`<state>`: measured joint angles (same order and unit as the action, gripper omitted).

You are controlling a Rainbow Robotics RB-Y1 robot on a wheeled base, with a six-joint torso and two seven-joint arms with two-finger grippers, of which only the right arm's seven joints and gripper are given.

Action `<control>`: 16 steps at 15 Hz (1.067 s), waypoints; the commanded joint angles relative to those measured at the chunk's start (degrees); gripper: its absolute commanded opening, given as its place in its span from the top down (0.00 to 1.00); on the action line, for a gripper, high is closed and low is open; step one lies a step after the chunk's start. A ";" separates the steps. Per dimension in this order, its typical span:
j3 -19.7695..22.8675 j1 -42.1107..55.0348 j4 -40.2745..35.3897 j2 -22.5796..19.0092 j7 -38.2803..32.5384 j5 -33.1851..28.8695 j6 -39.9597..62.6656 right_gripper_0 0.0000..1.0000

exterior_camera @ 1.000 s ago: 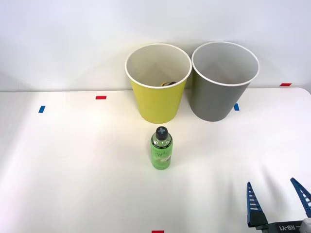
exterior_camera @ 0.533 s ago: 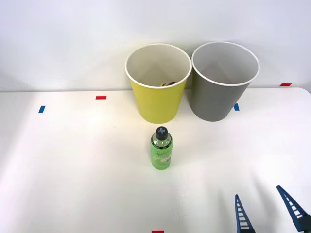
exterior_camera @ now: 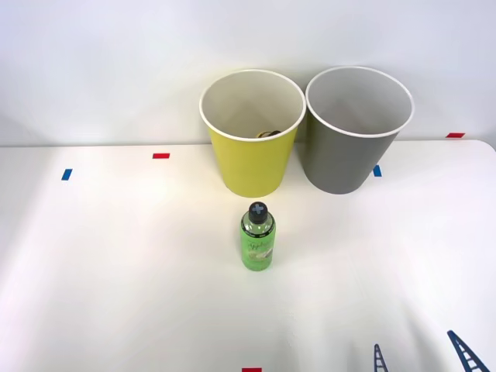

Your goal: Put cans in the gray bin, plastic bottles in the light green bin

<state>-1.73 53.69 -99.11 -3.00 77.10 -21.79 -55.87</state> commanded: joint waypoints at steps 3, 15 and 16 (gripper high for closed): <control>-4.07 1.33 4.18 0.01 7.63 7.64 -1.79 0.00; -6.09 3.44 4.27 -0.43 8.95 7.73 -4.51 0.00; -6.09 3.44 4.27 -0.43 8.95 7.73 -4.51 0.00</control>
<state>-7.83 57.12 -94.84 -3.41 86.04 -14.06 -60.38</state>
